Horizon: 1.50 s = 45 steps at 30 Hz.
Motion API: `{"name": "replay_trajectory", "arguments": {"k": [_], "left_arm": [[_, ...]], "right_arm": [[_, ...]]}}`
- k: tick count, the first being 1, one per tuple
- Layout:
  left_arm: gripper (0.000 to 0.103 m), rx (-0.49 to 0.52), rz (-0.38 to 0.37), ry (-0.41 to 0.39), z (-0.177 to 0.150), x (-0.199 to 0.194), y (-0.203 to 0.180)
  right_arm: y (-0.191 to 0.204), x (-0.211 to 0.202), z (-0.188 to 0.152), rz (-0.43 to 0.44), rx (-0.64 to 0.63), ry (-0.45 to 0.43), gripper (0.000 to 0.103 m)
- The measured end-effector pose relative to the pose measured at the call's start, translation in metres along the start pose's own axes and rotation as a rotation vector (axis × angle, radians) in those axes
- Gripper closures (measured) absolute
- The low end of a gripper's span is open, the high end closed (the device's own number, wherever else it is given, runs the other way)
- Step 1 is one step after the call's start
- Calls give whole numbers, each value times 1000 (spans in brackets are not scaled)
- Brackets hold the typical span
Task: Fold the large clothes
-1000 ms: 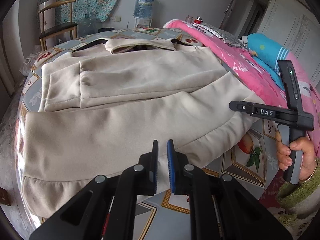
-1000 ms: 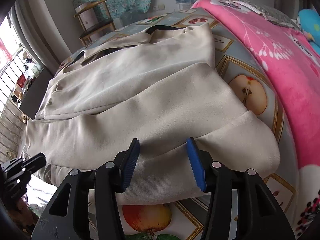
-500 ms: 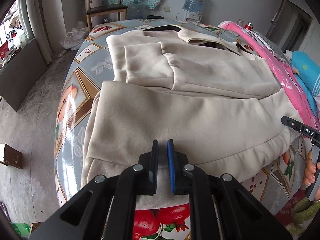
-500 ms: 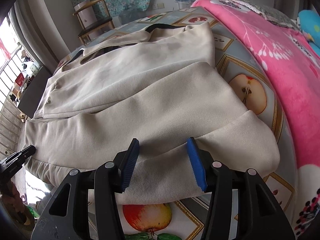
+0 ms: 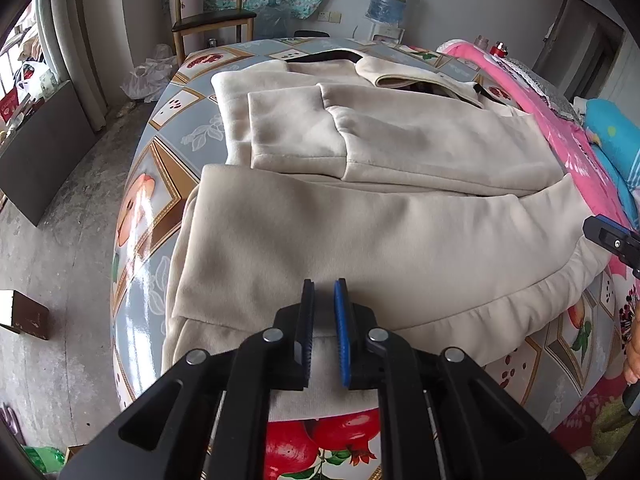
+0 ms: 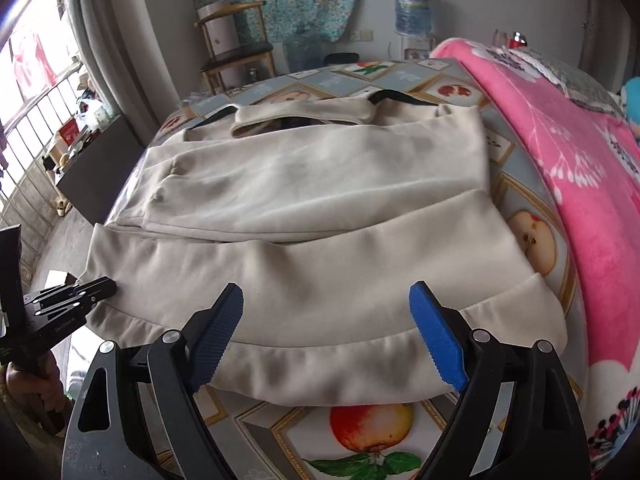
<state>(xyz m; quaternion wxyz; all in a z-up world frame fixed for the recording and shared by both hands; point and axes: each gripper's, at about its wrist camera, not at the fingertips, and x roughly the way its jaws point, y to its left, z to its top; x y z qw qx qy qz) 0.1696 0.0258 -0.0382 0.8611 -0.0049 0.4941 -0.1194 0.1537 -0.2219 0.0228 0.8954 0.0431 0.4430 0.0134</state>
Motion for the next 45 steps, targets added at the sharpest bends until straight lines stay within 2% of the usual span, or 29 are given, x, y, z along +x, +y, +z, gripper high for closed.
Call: {"name": "replay_trajectory", "arguments": {"k": [4, 6, 8, 10, 14, 21, 40, 45], "left_arm": [[91, 4, 8, 10, 1, 0, -2], [81, 10, 2, 14, 1, -1, -4], [58, 21, 17, 6, 2, -4, -8], [43, 44, 52, -10, 2, -8, -13], [33, 84, 98, -21, 2, -10, -21], [30, 95, 125, 11, 0, 2, -24], [23, 77, 149, 24, 2, 9, -26], [22, 66, 159, 39, 4, 10, -26]], "right_arm": [[24, 11, -3, 39, -48, 27, 21], [35, 18, -6, 51, -70, 43, 21], [44, 24, -10, 60, -88, 55, 21], [49, 33, -13, 66, -96, 78, 21], [54, 45, -19, 56, -102, 107, 21], [56, 48, -20, 44, -109, 108, 20], [55, 50, -17, 51, -97, 111, 19], [47, 30, -6, 55, -65, 58, 20]]}}
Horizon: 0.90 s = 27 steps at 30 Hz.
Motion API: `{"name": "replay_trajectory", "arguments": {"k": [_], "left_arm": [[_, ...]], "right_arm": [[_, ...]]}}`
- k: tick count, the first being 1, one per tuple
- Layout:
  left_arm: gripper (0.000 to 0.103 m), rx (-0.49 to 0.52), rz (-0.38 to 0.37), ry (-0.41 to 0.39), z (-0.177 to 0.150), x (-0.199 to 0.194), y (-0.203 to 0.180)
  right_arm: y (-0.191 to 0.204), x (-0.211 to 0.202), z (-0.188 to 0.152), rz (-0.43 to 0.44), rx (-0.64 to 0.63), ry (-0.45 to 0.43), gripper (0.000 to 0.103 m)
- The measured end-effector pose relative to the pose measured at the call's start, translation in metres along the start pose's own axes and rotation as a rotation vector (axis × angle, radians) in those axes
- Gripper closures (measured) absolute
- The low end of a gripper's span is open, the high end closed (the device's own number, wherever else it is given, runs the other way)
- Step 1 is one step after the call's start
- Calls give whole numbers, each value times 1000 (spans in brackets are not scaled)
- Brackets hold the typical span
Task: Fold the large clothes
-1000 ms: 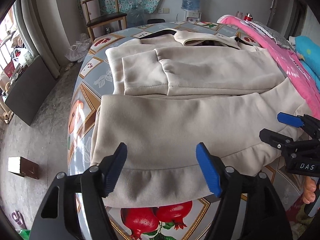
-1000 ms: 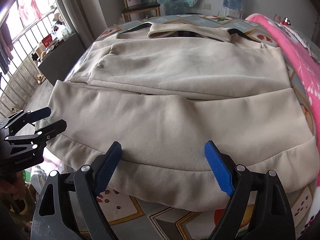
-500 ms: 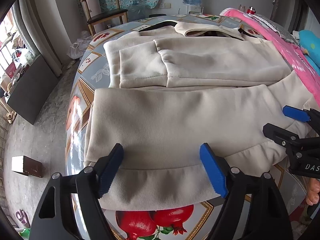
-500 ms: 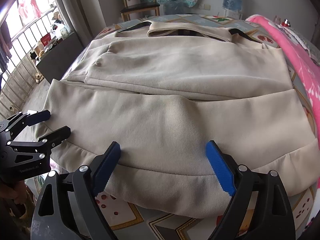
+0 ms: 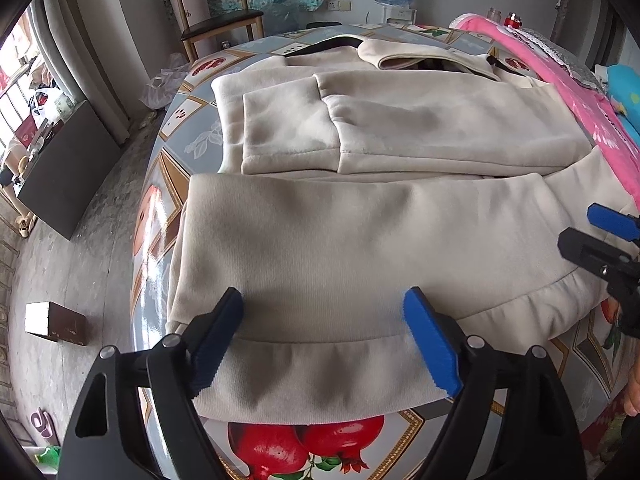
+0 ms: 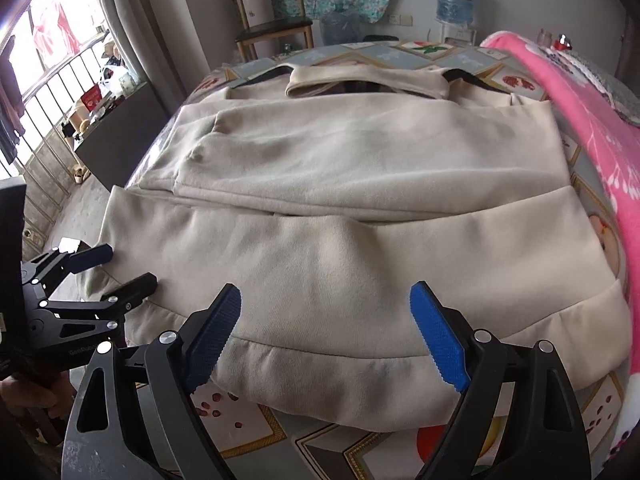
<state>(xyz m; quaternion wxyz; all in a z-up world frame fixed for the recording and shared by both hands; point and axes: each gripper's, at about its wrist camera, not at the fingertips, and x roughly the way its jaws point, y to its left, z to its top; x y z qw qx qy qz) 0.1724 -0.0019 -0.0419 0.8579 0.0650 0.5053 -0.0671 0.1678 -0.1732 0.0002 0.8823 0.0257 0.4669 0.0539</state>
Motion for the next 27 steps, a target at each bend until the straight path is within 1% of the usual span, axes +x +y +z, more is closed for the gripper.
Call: {"name": "replay_trajectory", "arguments": {"k": [2, 6, 19, 23, 26, 27], "left_arm": [[21, -2, 1, 2, 0, 0, 0], [21, -6, 3, 6, 1, 1, 0], [20, -9, 10, 17, 1, 2, -1], [20, -10, 9, 17, 1, 2, -1], [20, -9, 9, 16, 1, 2, -1], [20, -12, 8, 11, 1, 1, 0]], "right_arm": [[-1, -6, 3, -3, -2, -11, 20], [-1, -10, 5, -1, -8, -5, 20], [6, 9, 8, 5, 2, 38, 27], [5, 17, 11, -11, 11, 49, 33], [4, 25, 10, -19, 17, 68, 41], [4, 29, 9, -28, 15, 78, 42]]}}
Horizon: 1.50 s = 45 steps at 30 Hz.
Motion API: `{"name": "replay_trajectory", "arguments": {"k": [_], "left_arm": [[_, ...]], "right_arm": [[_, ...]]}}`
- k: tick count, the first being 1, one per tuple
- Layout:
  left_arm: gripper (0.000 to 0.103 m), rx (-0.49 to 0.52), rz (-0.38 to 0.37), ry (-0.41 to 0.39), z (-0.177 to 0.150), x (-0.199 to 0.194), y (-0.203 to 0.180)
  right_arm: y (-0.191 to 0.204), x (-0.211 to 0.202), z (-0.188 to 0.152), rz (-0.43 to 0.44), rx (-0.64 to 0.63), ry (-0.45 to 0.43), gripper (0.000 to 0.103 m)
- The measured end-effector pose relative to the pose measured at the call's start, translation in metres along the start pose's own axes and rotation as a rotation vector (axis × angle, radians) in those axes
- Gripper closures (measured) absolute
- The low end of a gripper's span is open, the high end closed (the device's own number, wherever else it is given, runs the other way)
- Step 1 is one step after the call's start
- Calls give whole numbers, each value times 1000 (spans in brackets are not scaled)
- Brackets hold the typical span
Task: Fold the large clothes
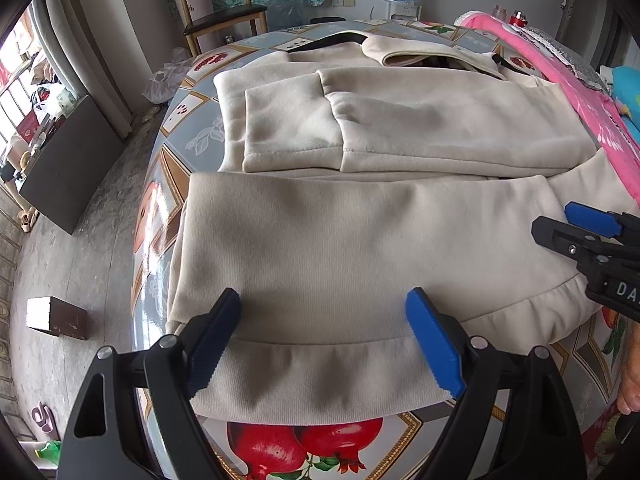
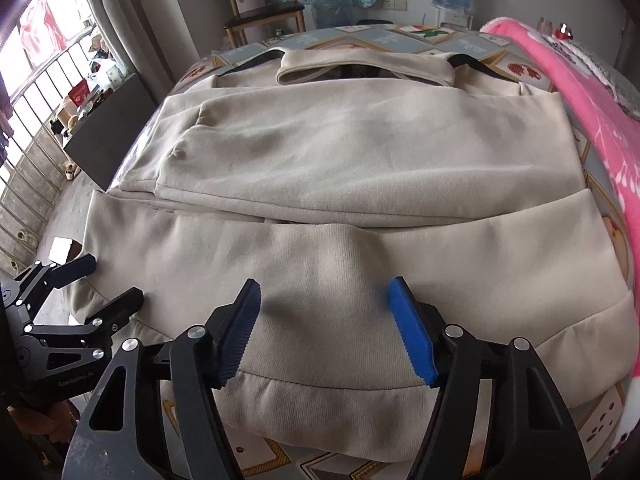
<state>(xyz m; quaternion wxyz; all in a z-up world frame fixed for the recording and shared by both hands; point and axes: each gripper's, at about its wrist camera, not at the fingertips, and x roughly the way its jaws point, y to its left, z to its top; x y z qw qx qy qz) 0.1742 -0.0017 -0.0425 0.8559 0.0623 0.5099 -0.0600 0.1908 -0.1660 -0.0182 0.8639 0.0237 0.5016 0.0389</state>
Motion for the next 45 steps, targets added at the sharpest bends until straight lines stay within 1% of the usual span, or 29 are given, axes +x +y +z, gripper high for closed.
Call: {"name": "replay_trajectory", "arguments": {"k": [2, 6, 7, 10, 12, 15, 17, 18, 20, 26, 28, 30, 33, 37, 40, 43, 45], "left_arm": [[20, -27, -8, -36, -1, -5, 6], [20, -87, -29, -162, -4, -23, 29], [20, -99, -33, -179, -4, -25, 37], [20, -123, -34, -197, 0, -24, 59], [24, -132, -51, -203, 4, -23, 71], [32, -139, -128, -188, 13, -16, 83], [42, -145, -150, -171, 17, -9, 87], [44, -148, -165, -164, 19, -5, 88], [54, -153, -183, -149, 22, 0, 91], [65, -144, -222, -171, 27, -3, 92], [66, -137, -243, -180, 28, -5, 92], [66, -121, -243, -178, 31, -4, 90], [66, -114, -250, -154, 36, 3, 92], [66, -152, -309, -110, 41, 16, 101], [66, -151, -372, -147, 38, 7, 104], [66, -102, -425, -197, 31, -10, 99], [66, -71, -463, -201, 27, -17, 94]], "right_arm": [[2, 1, -1, -12, -12, -7, 42], [1, 0, -2, -12, -12, -5, 42], [1, 0, -2, -12, -12, -5, 42], [0, 0, -2, -15, -14, -7, 42], [0, 0, -2, -12, -11, -7, 42], [1, 0, -1, -11, -9, -8, 42], [1, 0, -1, -12, -12, -7, 42], [1, 0, -2, -12, -12, -7, 42], [1, 0, -2, -10, -11, -7, 42], [1, 0, -2, -10, -11, -8, 42], [1, 0, -2, -11, -13, -9, 42], [1, 0, -2, -11, -13, -7, 42], [1, 0, -2, -10, -12, -7, 42], [1, 0, -2, -10, -11, -8, 42], [1, 0, -2, -8, -13, -7, 42], [1, 0, -3, -9, -15, -9, 42], [1, 0, -3, -10, -15, -10, 42]]}}
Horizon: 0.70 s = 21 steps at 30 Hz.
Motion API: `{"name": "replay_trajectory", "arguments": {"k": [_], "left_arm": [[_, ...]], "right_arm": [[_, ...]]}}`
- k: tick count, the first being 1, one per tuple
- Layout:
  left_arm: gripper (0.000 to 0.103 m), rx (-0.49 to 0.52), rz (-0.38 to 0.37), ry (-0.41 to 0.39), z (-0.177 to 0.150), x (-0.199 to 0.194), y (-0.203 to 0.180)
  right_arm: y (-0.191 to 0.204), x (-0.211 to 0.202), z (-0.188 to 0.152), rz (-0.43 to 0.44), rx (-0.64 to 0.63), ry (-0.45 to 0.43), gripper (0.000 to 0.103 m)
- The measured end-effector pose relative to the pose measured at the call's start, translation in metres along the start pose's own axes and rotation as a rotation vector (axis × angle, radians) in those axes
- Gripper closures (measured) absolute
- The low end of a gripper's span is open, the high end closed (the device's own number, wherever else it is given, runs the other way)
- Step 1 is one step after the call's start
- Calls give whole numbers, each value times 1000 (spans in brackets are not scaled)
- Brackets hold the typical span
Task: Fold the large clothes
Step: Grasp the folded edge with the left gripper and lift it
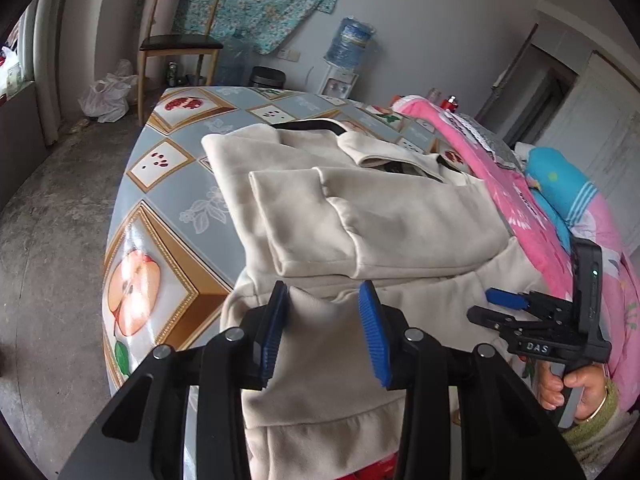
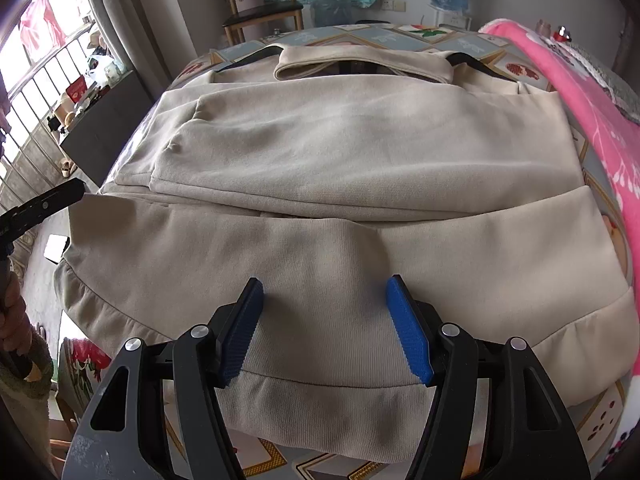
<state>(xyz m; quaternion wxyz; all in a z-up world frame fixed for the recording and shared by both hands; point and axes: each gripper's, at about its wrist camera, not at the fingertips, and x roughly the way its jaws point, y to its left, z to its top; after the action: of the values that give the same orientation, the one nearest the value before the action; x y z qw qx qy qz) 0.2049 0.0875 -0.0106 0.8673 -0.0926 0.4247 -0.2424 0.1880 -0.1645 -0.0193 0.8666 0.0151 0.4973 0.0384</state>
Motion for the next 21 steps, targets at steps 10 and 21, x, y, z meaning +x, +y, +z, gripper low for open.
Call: {"name": "replay_trajectory", "arguments": {"k": [10, 21], "left_arm": [[63, -14, 41, 71, -4, 17, 14], [55, 23, 15, 133, -5, 33, 23]], "right_arm": [[0, 0, 0, 2, 1, 0, 42], [-1, 0, 0, 3, -1, -1, 42]]}}
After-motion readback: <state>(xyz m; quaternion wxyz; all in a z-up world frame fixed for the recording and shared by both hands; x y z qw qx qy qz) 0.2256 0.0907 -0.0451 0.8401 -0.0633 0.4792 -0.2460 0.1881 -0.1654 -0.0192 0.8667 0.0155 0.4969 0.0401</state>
